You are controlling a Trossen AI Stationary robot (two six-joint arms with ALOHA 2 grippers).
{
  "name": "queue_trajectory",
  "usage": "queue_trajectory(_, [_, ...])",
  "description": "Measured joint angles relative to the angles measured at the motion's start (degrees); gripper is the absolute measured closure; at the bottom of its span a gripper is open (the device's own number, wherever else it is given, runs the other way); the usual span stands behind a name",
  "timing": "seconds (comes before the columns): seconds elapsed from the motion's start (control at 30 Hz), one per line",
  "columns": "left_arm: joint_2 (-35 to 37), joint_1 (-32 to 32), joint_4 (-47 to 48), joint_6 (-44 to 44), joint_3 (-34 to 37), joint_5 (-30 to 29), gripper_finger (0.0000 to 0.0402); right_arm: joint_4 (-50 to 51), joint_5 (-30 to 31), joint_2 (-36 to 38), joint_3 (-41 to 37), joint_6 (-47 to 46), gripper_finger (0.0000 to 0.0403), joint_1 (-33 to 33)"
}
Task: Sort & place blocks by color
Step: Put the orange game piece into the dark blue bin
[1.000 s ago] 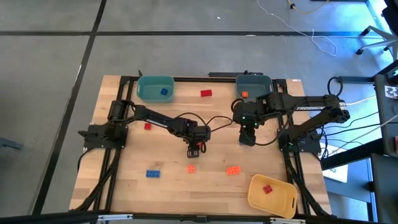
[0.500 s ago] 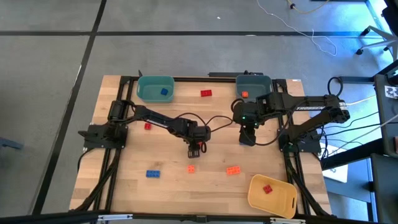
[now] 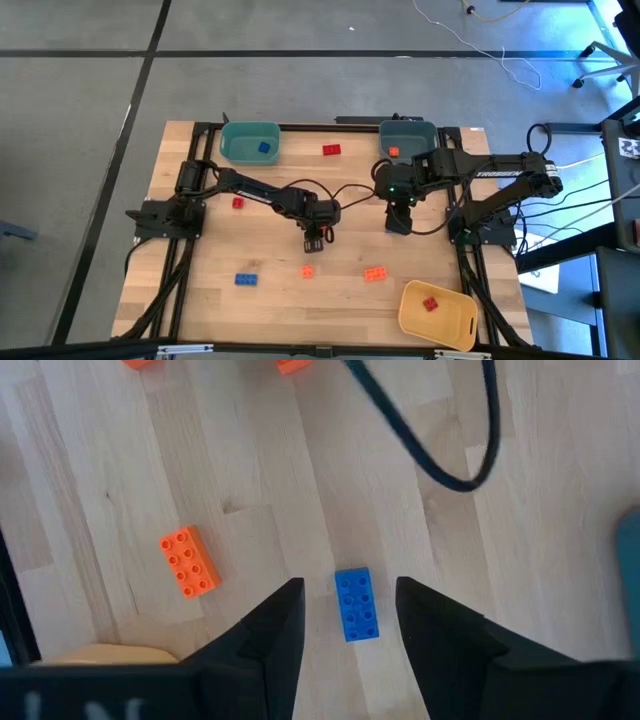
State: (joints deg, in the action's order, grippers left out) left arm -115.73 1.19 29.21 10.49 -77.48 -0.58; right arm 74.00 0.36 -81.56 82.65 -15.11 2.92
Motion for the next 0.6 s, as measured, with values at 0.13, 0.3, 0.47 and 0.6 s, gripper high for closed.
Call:
queue_trajectory(0.13, [0.1, -2.0, 2.2, -0.6, -4.6, 2.5, 0.0272, 0.0, 0.0, 0.0, 0.0, 2.3, 0.0244, 0.0])
queue_trajectory(0.3, [0.1, -5.1, 8.7, -3.3, -12.0, 2.2, 0.0272, 0.6, 0.0, 0.0, 0.0, 6.1, 0.0244, 0.0])
queue_trajectory(0.47, [0.1, -8.4, 13.9, -5.7, -19.5, 2.4, 0.0272, 1.1, 0.0, 0.0, 0.0, 10.5, 0.0244, 0.0])
queue_trajectory(0.6, [0.2, -11.2, 15.2, -7.3, -24.8, 10.1, 0.0272, 0.8, 0.1, 0.0, 0.0, 17.9, 0.0244, 0.0])
